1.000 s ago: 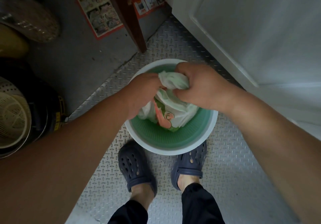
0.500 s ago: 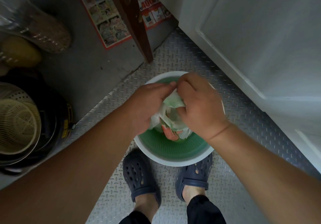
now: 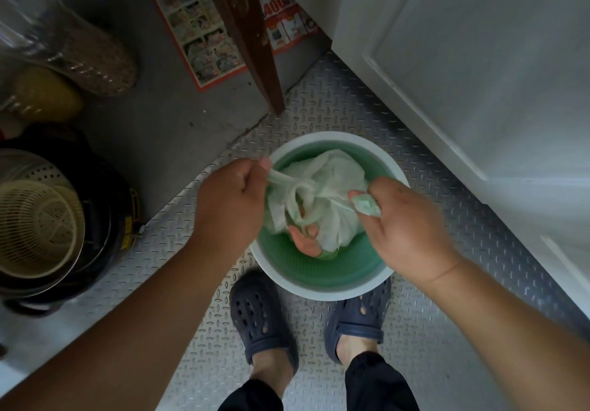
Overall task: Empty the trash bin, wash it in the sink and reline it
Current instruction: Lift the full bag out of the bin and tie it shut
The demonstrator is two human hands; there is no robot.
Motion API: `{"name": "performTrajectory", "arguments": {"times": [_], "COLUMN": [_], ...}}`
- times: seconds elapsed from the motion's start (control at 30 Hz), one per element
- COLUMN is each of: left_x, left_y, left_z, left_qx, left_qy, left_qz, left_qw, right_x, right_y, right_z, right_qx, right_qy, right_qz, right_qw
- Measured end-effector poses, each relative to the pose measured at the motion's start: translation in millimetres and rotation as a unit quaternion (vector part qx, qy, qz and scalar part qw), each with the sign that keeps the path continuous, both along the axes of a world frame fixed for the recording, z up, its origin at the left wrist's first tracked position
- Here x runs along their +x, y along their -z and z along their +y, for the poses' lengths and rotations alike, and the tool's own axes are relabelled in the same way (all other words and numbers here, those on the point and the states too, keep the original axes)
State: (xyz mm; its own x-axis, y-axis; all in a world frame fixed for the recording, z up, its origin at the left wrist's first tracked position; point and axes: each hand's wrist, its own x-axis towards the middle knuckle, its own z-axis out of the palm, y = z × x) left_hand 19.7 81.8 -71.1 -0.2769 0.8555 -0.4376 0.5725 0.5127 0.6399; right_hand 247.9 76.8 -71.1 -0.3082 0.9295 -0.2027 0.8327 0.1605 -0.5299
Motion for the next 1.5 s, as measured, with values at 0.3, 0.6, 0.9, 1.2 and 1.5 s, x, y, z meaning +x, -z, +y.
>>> {"name": "performTrajectory", "arguments": {"times": [0.3, 0.6, 0.9, 1.2, 1.5], "left_x": [-39, -22, 13, -8, -58], "left_y": [25, -7, -42, -58, -141], "left_z": [-17, -15, -13, -33, -129], "left_qx": [-0.094, -0.004, 0.008, -0.129, -0.418], "left_qy": [-0.051, -0.155, -0.107, -0.155, 0.011], "left_qz": [0.027, -0.141, -0.212, -0.179, -0.049], "left_qw": [0.994, 0.978, 0.971, 0.963, 0.907], "right_x": [36, 2, -88, -76, -65], "right_y": [2, -17, -17, -27, -132], "right_z": [-29, -6, 18, 18, 4], "right_qx": [-0.086, -0.197, -0.245, -0.246, -0.286], "right_qy": [0.030, 0.335, 0.092, 0.156, 0.147], "right_qz": [-0.069, 0.214, 0.174, 0.104, 0.041], "right_qw": [0.993, 0.896, 0.949, 0.951, 0.946]}}
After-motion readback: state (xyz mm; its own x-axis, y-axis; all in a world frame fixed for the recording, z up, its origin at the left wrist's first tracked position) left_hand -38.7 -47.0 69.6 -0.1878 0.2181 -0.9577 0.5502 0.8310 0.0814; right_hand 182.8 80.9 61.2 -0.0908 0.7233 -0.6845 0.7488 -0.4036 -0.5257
